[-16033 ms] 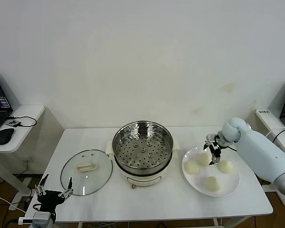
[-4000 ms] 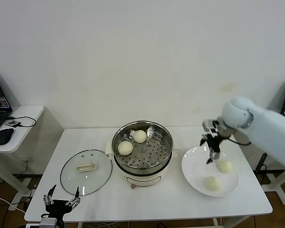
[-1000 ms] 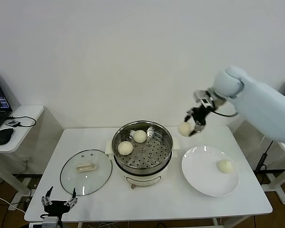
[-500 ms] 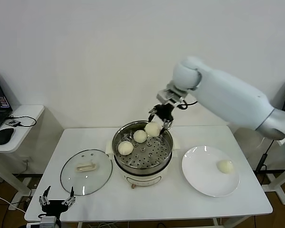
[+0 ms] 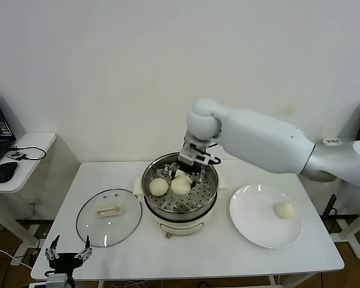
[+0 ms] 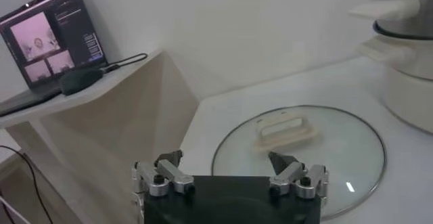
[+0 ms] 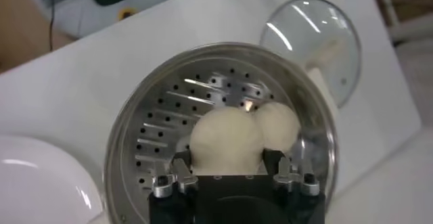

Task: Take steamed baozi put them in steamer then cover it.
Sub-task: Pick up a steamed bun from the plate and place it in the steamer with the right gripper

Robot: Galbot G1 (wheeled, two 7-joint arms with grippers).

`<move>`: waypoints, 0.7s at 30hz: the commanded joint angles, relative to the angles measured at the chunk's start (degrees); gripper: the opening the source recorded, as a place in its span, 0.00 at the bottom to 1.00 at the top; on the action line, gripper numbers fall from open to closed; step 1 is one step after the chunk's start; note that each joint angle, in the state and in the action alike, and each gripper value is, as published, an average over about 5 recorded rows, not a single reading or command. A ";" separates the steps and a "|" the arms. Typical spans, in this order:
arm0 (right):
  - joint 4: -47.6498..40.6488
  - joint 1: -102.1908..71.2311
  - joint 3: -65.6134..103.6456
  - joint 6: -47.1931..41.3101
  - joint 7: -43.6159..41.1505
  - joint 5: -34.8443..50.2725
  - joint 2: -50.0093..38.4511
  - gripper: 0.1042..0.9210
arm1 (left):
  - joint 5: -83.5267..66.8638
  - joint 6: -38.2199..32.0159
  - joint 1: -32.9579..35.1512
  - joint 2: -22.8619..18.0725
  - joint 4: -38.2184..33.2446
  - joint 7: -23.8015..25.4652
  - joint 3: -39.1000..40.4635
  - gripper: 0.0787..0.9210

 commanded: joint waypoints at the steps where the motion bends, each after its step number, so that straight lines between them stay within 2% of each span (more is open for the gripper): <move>1: 2.01 -2.11 -2.82 5.62 2.00 -8.45 1.41 0.66 | -0.10 0.00 -0.07 -0.03 0.08 0.06 -0.09 0.88; 21: 1.33 -4.04 -3.66 5.52 4.05 -8.98 3.22 0.67 | -0.26 0.07 -0.11 0.22 -0.06 0.64 -0.05 0.88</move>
